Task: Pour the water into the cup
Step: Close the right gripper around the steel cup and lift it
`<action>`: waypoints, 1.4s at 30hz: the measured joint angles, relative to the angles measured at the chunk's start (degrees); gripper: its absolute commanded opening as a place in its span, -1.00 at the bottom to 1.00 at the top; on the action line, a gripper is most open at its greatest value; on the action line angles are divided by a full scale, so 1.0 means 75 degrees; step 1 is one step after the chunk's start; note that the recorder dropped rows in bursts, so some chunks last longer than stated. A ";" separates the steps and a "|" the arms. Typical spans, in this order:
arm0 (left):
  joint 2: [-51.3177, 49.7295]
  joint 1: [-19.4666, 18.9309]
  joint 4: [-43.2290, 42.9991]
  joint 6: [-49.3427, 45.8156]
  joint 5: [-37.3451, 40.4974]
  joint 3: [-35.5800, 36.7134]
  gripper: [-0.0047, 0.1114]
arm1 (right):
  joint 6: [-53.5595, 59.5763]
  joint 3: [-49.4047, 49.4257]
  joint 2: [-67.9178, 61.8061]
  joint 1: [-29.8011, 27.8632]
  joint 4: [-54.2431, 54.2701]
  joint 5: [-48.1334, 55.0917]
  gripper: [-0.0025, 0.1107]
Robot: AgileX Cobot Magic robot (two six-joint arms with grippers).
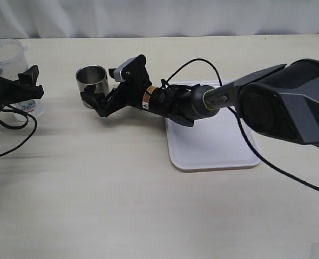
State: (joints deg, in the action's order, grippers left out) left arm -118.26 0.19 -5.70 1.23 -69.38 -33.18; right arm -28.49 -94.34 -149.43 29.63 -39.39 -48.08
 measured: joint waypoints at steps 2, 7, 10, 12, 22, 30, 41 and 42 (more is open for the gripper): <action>0.0000 0.0000 0.0000 0.0000 0.0000 0.0000 -0.92 | 0.0000 -0.0313 -0.0149 0.0150 0.0004 0.0101 0.84; 0.0000 0.0000 -0.0034 0.0000 0.0000 0.0000 -0.92 | -0.0031 -0.0892 -0.0456 0.0404 0.0004 0.0470 0.84; 0.0000 0.0000 -0.0086 0.0000 0.0000 0.0000 -0.92 | -0.0031 -0.0964 -0.0491 0.0435 0.0004 0.0527 0.84; 0.0000 0.0000 -0.0118 0.0000 0.0000 0.0000 -0.92 | -0.0031 -0.0982 -0.0491 0.0435 0.0032 0.0527 0.84; 0.0000 0.0000 -0.0148 0.0000 0.0000 0.0000 -0.92 | -0.0031 -0.0998 -0.0491 0.0435 0.1045 0.0542 0.84; 0.0000 0.0000 -0.0148 0.0000 0.0000 0.0000 -0.92 | -0.0037 -0.0998 -0.0491 0.0435 0.1224 0.0542 0.84; 0.0000 0.0000 -0.0148 0.0000 0.0000 0.0000 -0.92 | -0.0037 -0.0998 -0.0491 0.0435 0.1239 0.0542 0.84; 0.0000 0.0000 -0.0148 0.0000 0.0000 0.0000 -0.92 | -0.0037 -0.0998 -0.0491 0.0435 0.1239 0.0542 0.84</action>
